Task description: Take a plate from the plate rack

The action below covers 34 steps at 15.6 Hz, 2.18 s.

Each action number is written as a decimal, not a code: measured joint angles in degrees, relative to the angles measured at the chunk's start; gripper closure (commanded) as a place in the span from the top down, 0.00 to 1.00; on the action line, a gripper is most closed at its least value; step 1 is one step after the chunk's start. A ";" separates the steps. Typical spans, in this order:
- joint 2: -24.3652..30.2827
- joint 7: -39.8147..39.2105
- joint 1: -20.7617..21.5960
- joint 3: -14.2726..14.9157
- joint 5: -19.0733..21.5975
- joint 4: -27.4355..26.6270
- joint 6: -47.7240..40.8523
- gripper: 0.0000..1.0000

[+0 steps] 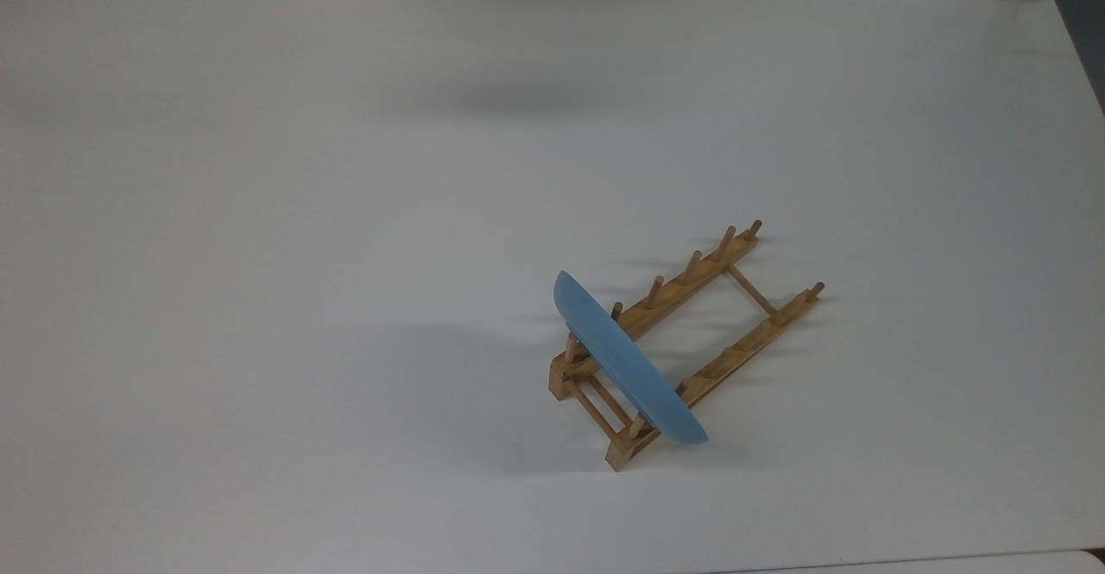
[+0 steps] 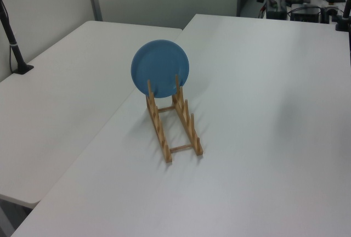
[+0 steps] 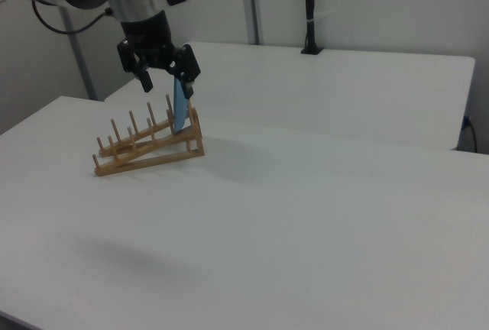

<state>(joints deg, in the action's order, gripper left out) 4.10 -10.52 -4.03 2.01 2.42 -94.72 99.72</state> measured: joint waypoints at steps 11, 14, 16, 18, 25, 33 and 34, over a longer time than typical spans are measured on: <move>-4.84 -7.57 0.37 -0.41 -4.96 7.91 0.09 1.00; -8.19 1.21 3.16 -0.40 -4.98 10.63 6.58 1.00; -10.27 9.04 5.98 -0.43 -6.24 10.84 11.55 1.00; -12.68 14.92 8.70 -0.48 -9.25 10.84 15.65 1.00; -22.26 32.08 14.47 -0.59 -18.38 10.89 30.02 1.00; -26.10 41.33 16.40 -1.81 -24.42 11.31 35.03 0.97; -26.36 41.39 16.41 -2.12 -24.63 11.33 35.04 0.97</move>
<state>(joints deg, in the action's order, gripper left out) -22.26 30.87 12.37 -0.11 -22.20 -83.39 134.76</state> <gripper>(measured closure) 0.022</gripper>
